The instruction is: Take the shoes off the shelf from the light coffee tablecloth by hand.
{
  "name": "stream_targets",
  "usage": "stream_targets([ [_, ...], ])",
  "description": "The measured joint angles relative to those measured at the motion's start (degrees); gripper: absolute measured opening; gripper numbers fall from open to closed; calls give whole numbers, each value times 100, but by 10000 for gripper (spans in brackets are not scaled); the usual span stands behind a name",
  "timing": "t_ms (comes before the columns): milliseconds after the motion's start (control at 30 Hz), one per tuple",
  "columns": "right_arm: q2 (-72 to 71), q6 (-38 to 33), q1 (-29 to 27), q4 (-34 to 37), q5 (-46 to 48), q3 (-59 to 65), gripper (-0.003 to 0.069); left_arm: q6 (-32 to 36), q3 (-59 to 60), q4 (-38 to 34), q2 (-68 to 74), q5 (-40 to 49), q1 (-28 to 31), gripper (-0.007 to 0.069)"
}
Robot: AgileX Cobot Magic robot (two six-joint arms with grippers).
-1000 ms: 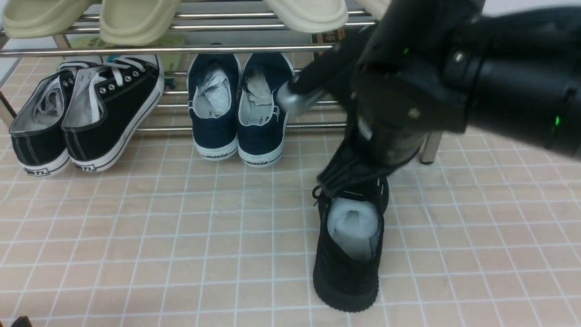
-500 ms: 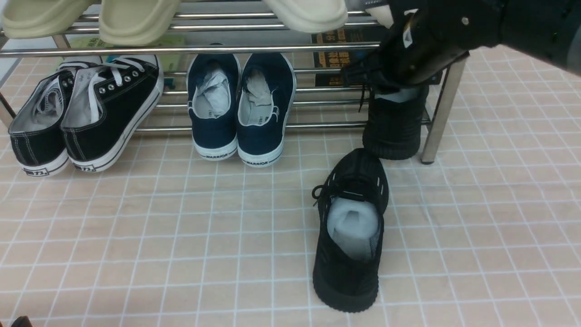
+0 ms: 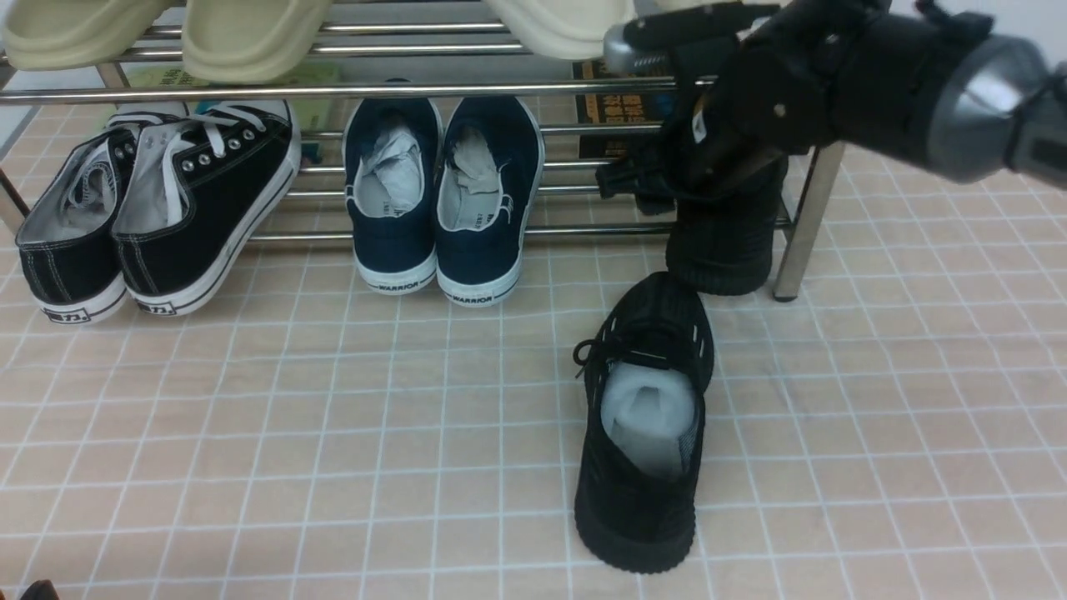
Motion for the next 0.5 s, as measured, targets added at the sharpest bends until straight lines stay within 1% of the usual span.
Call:
stream_targets([
  [133, 122, 246, 0, -248, -17, 0, 409, 0, 0, 0, 0, 0, 0, 240],
  [233, 141, 291, 0, -347, -19, 0, 362, 0, 0, 0, 0, 0, 0, 240],
  [267, 141, 297, 0, -383, -19, 0, 326, 0, 0, 0, 0, 0, 0, 240],
  [300, 141, 297, 0, -426, -19, 0, 259, 0, 0, 0, 0, 0, 0, 240],
  [333, 141, 297, 0, -426, -19, 0, 248, 0, 0, 0, 0, 0, 0, 240],
  [367, 141, 297, 0, -467, 22, -4, 162, 0, 0, 0, 0, 0, 0, 240],
  [400, 141, 297, 0, -473, 55, -4, 94, 0, 0, 0, 0, 0, 0, 240],
  [467, 122, 297, 0, -473, 183, -4, 15, 0, 0, 5, 0, 0, 0, 240],
  [500, 85, 297, 0, -459, 282, -4, 1, 0, 0, 5, 0, 0, 0, 240],
])
